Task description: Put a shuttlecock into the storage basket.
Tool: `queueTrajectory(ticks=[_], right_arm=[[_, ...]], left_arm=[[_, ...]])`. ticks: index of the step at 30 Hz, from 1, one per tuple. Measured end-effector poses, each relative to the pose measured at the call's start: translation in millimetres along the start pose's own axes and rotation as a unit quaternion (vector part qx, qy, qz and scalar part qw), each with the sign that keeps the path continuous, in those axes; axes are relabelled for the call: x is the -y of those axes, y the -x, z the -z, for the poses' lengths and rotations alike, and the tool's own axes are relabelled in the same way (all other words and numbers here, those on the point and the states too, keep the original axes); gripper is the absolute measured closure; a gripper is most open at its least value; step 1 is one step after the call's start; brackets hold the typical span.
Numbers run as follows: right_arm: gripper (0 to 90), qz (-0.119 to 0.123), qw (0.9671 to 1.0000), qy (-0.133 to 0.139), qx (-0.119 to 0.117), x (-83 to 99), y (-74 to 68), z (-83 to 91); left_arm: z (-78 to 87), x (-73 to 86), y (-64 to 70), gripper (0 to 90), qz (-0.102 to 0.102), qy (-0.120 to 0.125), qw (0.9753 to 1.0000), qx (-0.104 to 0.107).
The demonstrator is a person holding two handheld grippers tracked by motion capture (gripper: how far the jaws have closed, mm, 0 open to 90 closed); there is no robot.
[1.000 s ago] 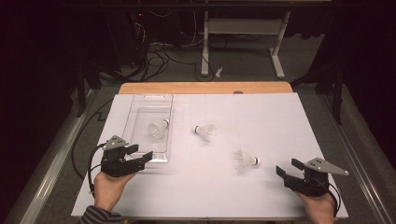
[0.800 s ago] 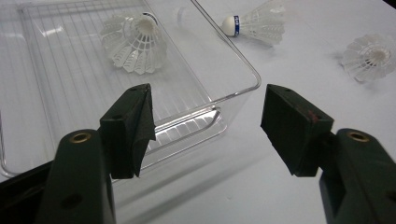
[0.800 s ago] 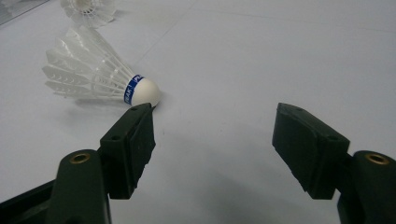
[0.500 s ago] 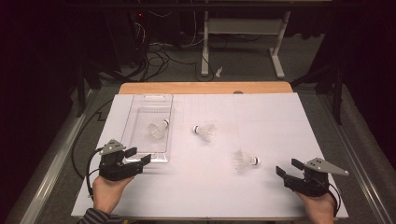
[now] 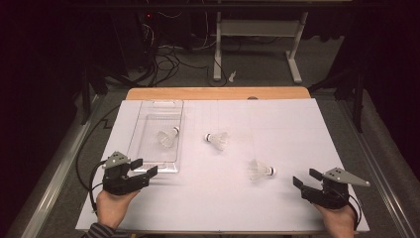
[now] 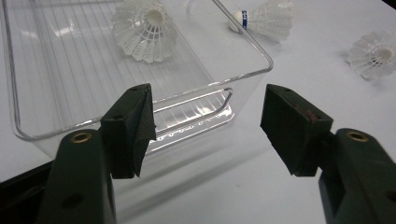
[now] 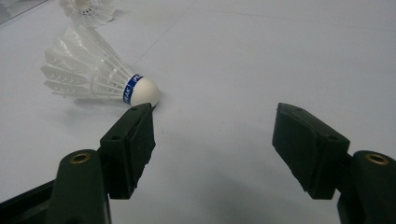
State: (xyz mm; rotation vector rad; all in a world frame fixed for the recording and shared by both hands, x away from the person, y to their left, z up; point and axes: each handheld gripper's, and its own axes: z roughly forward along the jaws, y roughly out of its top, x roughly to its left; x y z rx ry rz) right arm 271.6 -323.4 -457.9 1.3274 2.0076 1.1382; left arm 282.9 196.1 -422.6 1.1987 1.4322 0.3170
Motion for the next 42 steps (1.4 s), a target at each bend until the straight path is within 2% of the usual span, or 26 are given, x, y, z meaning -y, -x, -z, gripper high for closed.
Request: queueTrajectory(ticks=[5,6,7,8,9,10,12,13,14,15,17,23,26,30,41,42], right_arm=[[30.4,0.0,1.0,0.0,-0.001,-0.2,0.3,-0.7],[30.4,0.0,1.0,0.0,-0.001,-0.2,0.3,-0.7],[30.4,0.0,1.0,0.0,-0.001,-0.2,0.4,-0.6],[30.4,0.0,1.0,0.001,-0.001,-0.2,0.4,-0.5],[30.4,0.0,1.0,0.001,-0.002,-0.2,0.4,-0.5],[30.4,0.0,1.0,0.001,-0.002,-0.2,0.4,-0.5],[30.4,0.0,1.0,0.001,-0.002,-0.2,0.5,-0.5],[30.4,0.0,1.0,0.001,-0.002,-0.2,0.5,-0.5],[30.4,-0.001,1.0,0.001,-0.001,-0.1,0.6,-0.4],[30.4,-0.001,1.0,0.001,-0.001,-0.1,0.6,-0.4],[30.4,-0.002,1.0,0.0,0.0,-0.2,0.9,-0.7],[30.4,-0.002,1.0,0.0,0.002,-0.2,1.1,-0.7],[30.4,-0.002,1.0,0.001,0.001,-0.4,0.8,-0.7],[30.4,0.0,1.0,0.001,0.0,-0.8,0.3,-1.0],[30.4,-0.001,1.0,0.001,0.003,-0.6,0.6,-0.9],[30.5,0.0,1.0,0.002,0.002,-0.8,0.4,-0.7]], left_arm=[[0.9,2.9,-3.1,35.6,0.003,0.002,1.0,-0.002],[7.7,2.0,-10.1,35.6,-0.051,-0.043,0.9978,0.005],[7.7,2.0,-10.1,35.6,-0.051,-0.043,0.9978,0.005],[2.7,3.8,-3.7,35.6,0.004,0.005,1.0,-0.001],[8.3,3.3,-8.7,35.5,-0.038,-0.028,0.9988,0.009],[9.7,3.6,-9.6,35.5,-0.043,-0.031,0.9986,0.006],[9.4,5.1,-8.7,35.3,-0.029,-0.017,0.9994,0.008],[9.4,5.1,-8.7,35.2,-0.029,-0.017,0.9994,0.008],[8.4,6.7,-7.8,35.1,-0.016,-0.004,0.9998,0.009],[8.4,6.7,-7.8,35.1,-0.016,-0.004,0.9998,0.009],[7.7,9.3,-7.4,34.9,-0.004,0.006,0.9999,0.01],[7.7,14.5,-8.1,34.4,0.01,0.017,0.9997,0.012],[10.3,19.5,-11.8,34.1,0.006,0.014,0.9998,0.01],[11.1,21.1,-13.9,34.0,0.011,0.013,0.9998,0.009],[9.8,24.8,-12.9,34.2,0.005,0.008,0.9999,0.009],[9.5,25.7,-12.4,34.2,0.0,0.004,0.9999,0.009]])
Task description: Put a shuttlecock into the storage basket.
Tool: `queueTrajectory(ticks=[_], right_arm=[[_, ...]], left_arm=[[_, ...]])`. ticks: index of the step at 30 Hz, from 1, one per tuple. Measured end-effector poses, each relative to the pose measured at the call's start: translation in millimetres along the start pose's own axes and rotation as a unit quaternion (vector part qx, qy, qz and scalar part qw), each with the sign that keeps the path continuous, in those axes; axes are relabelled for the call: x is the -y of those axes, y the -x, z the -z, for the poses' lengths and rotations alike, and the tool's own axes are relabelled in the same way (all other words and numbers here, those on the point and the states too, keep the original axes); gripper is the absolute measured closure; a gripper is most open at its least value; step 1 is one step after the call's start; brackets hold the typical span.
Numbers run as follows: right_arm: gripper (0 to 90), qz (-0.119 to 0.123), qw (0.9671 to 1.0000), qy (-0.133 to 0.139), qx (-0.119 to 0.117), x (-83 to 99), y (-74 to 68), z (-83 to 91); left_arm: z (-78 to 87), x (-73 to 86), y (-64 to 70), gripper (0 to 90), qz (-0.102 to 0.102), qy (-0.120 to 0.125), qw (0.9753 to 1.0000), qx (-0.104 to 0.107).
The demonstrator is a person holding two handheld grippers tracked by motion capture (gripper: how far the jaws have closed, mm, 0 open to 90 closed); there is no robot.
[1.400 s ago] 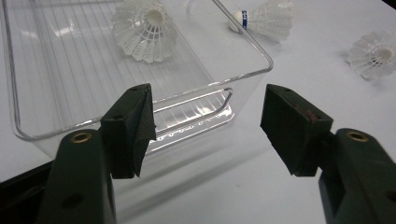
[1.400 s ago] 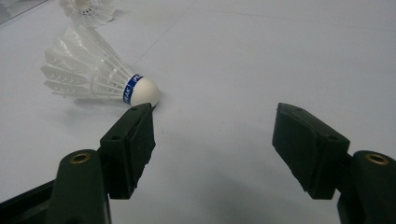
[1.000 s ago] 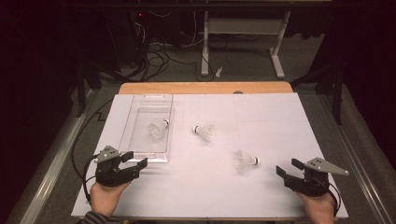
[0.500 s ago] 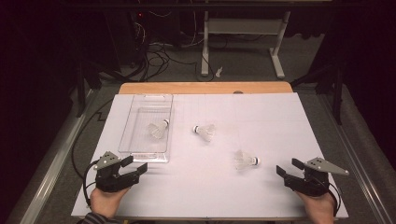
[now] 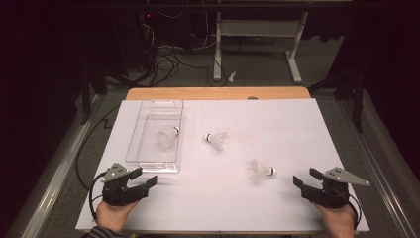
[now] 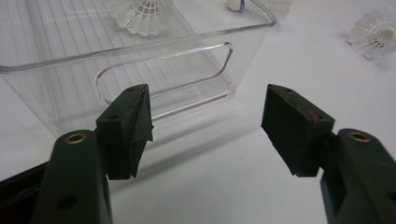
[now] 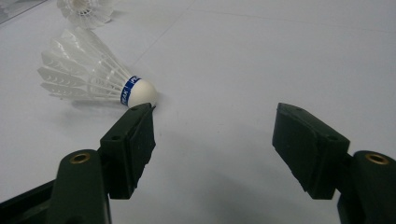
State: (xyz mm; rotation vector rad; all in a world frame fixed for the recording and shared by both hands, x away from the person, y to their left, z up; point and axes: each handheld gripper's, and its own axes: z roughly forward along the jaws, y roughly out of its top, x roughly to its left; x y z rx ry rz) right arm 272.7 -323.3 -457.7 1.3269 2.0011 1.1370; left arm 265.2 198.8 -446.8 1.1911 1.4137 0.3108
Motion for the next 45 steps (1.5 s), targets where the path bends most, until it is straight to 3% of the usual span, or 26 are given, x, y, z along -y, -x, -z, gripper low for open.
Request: queueTrajectory(ticks=[15,22,23,24,29,31,45], right_arm=[[30.4,0.0,1.0,-0.001,-0.001,0.0,0.4,-0.5],[30.4,0.001,1.0,0.001,-0.004,0.4,0.1,0.5],[30.4,0.001,1.0,0.001,-0.003,0.5,0.1,0.6],[30.4,0.001,1.0,0.002,-0.003,0.5,0.0,0.8],[30.4,0.003,1.0,0.002,-0.004,0.2,-0.9,1.0],[30.4,0.003,1.0,0.003,-0.003,0.4,-0.6,1.2],[30.4,0.003,1.0,0.002,-0.005,0.5,-0.3,0.9]], left_arm=[[-0.9,4.1,15.9,34.4,-0.024,-0.009,0.9995,0.017],[-6.2,4.7,29.5,35.1,-0.034,-0.017,0.9989,0.026],[-11.9,4.4,36.1,35.3,-0.018,0.009,0.9993,0.032],[-8.9,4.3,35.9,35.5,-0.037,-0.018,0.9987,0.029],[-14.2,4.4,42.8,35.0,-0.039,-0.029,0.9984,0.028],[-20.2,7.0,48.3,34.9,-0.05,-0.036,0.9977,0.027],[-42.3,0.7,67.6,38.2,-0.049,-0.069,0.9962,0.021]])
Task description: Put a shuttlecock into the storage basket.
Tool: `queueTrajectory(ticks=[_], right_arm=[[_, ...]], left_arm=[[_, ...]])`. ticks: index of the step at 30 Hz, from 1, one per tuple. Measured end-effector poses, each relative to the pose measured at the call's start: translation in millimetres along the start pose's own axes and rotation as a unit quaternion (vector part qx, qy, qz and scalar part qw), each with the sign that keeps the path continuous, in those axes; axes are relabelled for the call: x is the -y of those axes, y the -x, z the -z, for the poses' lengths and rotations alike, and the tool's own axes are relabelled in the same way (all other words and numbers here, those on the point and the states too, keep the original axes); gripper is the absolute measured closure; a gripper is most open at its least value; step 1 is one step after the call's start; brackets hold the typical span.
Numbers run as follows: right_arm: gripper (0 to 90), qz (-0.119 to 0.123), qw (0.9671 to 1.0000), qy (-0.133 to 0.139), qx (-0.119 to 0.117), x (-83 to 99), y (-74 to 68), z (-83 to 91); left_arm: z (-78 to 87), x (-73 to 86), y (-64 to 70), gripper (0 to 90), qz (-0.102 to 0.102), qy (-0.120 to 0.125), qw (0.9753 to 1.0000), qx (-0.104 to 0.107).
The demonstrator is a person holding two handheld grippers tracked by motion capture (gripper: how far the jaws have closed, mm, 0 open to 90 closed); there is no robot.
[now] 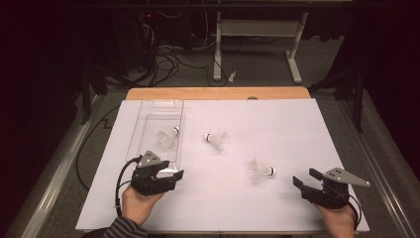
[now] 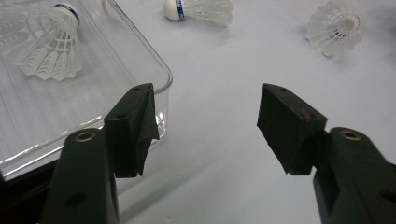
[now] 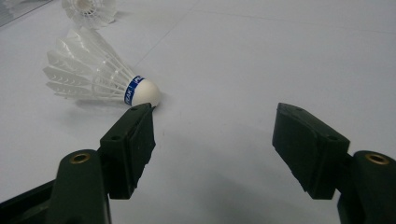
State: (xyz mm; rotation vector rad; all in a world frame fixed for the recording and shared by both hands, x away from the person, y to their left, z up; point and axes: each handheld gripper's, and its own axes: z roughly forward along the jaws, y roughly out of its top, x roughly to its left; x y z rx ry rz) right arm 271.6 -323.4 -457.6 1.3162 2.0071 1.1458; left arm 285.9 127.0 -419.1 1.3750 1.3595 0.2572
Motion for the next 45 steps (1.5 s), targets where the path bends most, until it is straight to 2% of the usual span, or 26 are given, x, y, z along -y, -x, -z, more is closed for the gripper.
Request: queueTrajectory(ticks=[24,45], right_arm=[[30.4,0.0,1.0,0.0,0.0,-0.1,-0.7,0.2],[30.4,0.001,1.0,-0.001,-0.002,-0.1,-0.8,0.0]], left_arm=[[-23.6,-12.2,21.0,42.1,-0.01,-0.032,0.9994,-0.001],[-42.8,-19.2,34.5,42.1,-0.02,-0.046,0.9987,0.001]])
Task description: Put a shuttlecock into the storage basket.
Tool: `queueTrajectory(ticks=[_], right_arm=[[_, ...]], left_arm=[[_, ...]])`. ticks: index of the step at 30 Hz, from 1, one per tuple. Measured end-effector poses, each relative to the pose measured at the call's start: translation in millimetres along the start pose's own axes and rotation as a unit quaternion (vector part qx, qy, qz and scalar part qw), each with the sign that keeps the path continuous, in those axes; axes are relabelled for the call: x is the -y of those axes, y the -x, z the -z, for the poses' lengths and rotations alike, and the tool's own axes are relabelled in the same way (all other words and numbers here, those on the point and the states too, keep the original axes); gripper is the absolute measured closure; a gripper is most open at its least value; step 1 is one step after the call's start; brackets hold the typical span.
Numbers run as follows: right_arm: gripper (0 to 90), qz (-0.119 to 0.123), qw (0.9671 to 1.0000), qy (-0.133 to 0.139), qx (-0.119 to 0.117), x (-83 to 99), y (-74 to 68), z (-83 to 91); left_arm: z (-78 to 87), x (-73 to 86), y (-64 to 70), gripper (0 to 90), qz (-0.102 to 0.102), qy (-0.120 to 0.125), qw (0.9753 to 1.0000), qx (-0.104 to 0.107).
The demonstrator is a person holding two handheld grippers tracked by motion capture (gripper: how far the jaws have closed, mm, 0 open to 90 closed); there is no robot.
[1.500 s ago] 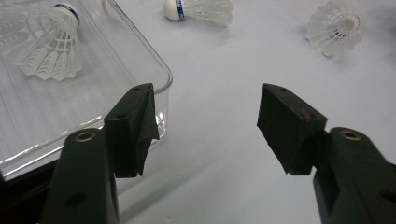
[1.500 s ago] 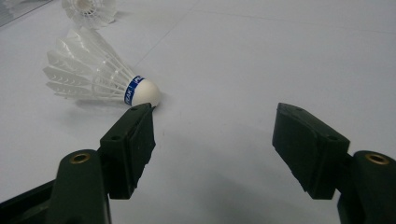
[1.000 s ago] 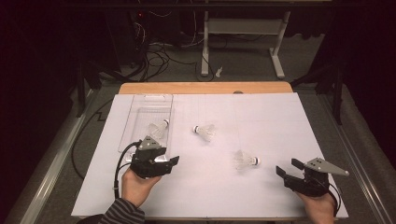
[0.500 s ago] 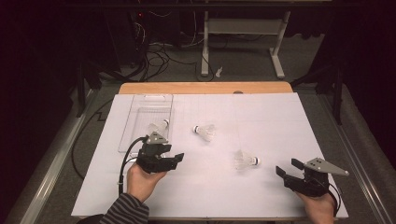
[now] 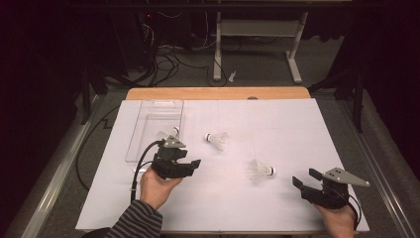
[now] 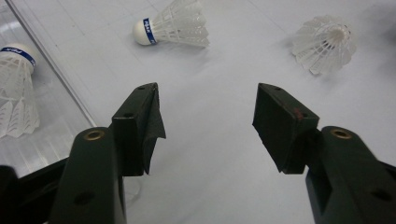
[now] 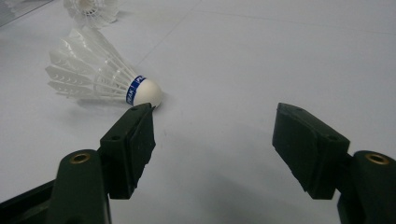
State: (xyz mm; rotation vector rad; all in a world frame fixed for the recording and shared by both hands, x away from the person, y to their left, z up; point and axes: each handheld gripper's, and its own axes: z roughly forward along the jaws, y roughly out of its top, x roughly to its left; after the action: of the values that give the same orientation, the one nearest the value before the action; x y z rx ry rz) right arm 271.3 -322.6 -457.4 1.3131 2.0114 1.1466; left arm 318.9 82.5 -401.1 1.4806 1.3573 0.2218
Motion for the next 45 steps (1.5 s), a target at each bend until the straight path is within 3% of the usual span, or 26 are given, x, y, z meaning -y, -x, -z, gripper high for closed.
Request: queueTrajectory(ticks=[15,45], right_arm=[[30.4,0.0,1.0,0.0,-0.001,0.0,0.1,0.0],[30.4,0.0,1.0,-0.001,-0.002,0.0,0.3,-0.2]], left_arm=[[-12.6,-5.3,7.0,43.2,-0.008,-0.007,0.9999,0.004],[-36.4,-17.3,15.2,43.2,-0.013,-0.029,0.9994,-0.009]])
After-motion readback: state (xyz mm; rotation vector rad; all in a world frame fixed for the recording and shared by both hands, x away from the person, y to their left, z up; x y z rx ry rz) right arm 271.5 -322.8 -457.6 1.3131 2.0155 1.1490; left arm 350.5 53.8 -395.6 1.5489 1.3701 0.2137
